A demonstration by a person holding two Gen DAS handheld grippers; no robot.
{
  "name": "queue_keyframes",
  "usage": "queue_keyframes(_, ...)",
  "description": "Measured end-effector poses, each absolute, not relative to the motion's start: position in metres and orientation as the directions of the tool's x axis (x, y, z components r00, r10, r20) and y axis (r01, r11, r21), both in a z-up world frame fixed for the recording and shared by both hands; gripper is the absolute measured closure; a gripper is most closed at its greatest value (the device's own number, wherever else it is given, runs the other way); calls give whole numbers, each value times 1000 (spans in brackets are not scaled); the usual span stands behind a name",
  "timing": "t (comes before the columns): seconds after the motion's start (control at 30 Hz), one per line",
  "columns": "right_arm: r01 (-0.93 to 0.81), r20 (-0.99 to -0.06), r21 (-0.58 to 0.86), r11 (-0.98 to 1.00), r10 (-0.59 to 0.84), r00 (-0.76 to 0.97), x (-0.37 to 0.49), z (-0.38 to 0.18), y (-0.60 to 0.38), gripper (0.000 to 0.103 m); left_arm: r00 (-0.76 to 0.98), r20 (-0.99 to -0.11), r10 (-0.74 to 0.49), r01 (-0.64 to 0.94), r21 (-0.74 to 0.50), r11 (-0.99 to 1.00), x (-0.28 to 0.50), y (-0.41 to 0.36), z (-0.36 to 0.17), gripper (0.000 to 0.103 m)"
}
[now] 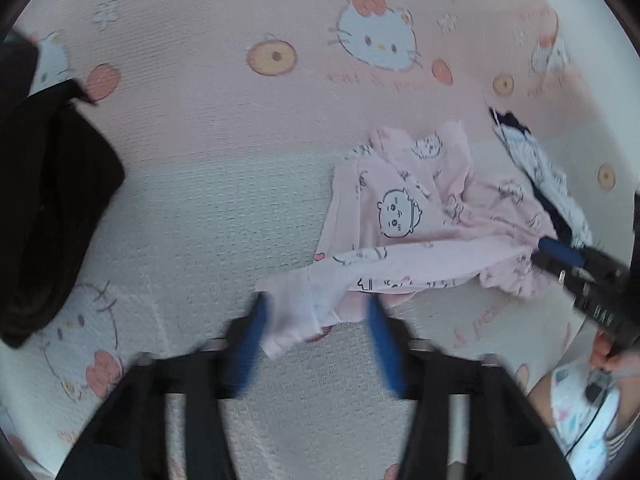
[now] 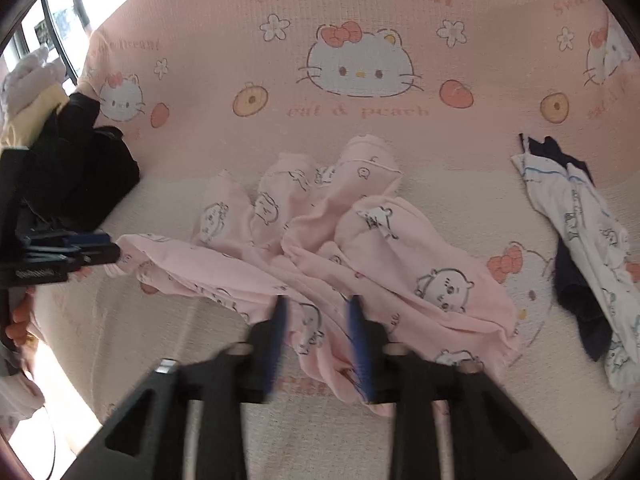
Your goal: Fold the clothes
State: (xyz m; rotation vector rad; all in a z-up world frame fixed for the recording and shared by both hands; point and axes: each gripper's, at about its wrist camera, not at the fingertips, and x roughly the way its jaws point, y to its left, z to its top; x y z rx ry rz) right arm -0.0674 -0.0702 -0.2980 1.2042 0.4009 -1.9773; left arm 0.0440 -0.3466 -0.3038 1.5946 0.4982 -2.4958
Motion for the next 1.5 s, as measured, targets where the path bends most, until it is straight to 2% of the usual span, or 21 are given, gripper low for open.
queue_keyframes(0.1,721,-864,141,-678,-439,-244,-68,-304,-61,44,-434,-898,72,300,-219,-929,52,-347,-304,39)
queue_keyframes(0.2,682,-865,148,-717,-428,-262,-66,-304,-46,43,-416,-909,37,292,-172,-941,52,-345,-310,39)
queue_keyframes(0.3,642,-860,159,-750,-425,-284,-67,-302,-27,38,-399,-917,6,295,-135,-946,52,-342,-319,39)
queue_keyframes(0.43,585,-857,182,-790,-419,-299,-68,-303,-3,38,-397,-918,-1,305,-131,-943,52,-345,-328,39)
queue_keyframes(0.53,544,-865,209,-813,-413,-284,-68,-307,12,38,-382,-923,-48,318,-83,-944,56,-346,-334,39)
queue_keyframes(0.67,560,-884,136,-818,-355,-303,-63,-314,17,37,-370,-912,-177,281,72,-957,55,-336,-341,39)
queue_keyframes(0.83,614,-924,55,-788,-273,-268,-58,-334,10,35,-398,-826,-399,96,395,-914,54,-304,-346,39)
queue_keyframes(0.93,641,-932,67,-765,-278,-234,-60,-344,4,35,-437,-763,-476,-29,541,-840,56,-282,-350,39)
queue_keyframes(1.0,620,-933,81,-780,-278,-228,-64,-348,5,35,-460,-737,-495,-85,591,-802,58,-273,-353,39)
queue_keyframes(1.2,682,-895,-147,-716,-197,-400,-49,-342,-14,35,-500,-691,-522,-189,675,-713,61,-258,-360,39)
queue_keyframes(1.27,722,-874,-237,-650,-182,-451,-37,-343,-27,35,-513,-680,-525,-206,691,-693,57,-255,-359,39)
queue_keyframes(1.37,749,-819,-447,-488,-112,-562,-15,-359,-53,36,-533,-658,-532,-231,718,-657,51,-250,-360,39)
queue_keyframes(1.5,717,-742,-607,-344,-77,-666,1,-375,-73,36,-564,-601,-566,-250,778,-577,47,-246,-364,39)
